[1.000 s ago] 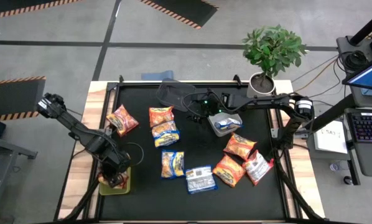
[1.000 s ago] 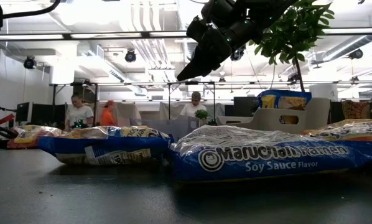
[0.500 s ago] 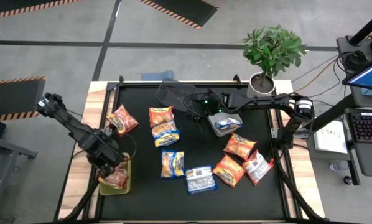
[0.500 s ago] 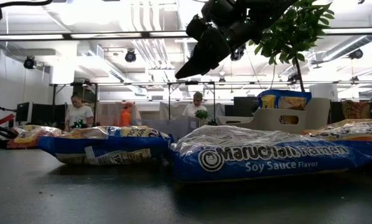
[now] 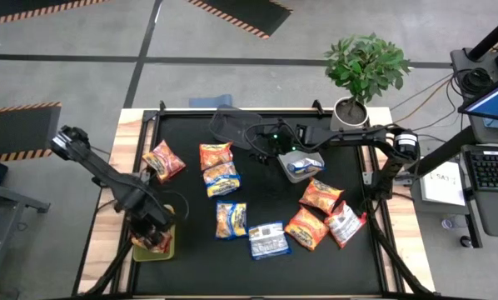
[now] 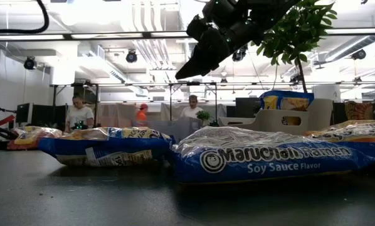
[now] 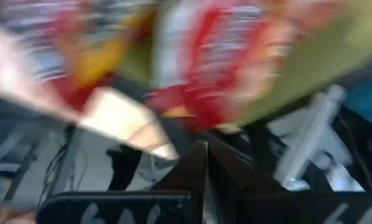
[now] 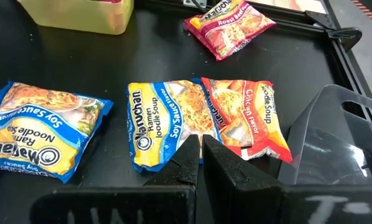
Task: Sort Maruchan noodles
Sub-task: Put the red noodle pack into the yellow bin
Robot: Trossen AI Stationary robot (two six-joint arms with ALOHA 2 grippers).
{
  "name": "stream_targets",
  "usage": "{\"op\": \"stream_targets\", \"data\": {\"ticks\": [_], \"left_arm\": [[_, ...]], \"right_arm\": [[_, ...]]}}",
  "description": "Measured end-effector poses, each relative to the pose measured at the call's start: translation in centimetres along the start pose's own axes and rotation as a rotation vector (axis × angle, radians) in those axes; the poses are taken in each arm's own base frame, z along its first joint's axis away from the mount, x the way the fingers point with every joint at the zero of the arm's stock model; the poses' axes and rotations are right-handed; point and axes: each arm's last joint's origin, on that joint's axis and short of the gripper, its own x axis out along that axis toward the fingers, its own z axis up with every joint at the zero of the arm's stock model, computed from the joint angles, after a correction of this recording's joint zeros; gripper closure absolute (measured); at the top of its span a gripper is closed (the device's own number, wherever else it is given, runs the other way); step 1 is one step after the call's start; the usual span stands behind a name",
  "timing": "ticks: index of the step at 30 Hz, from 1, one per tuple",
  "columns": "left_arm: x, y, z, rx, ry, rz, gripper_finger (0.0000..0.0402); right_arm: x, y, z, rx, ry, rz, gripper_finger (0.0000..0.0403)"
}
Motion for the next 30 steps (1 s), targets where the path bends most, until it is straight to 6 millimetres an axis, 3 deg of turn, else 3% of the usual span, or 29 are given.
{"op": "stream_targets", "data": {"ticks": [5,13,30], "left_arm": [[0.8,-0.7,0.6,0.056,0.003,0.034,0.0402],[1.2,0.5,0.5,0.030,0.072,0.205,0.0402],[2.4,-3.3,1.9,0.228,0.013,-0.040,0.0402]], "right_arm": [[0.0,0.0,0.0,0.000,0.000,0.000,0.0394],[0.0,0.0,0.0,-0.015,-0.002,-0.001,0.0394],[0.1,-0.1,0.1,-0.021,-0.017,-0.006,0.0394]]}}
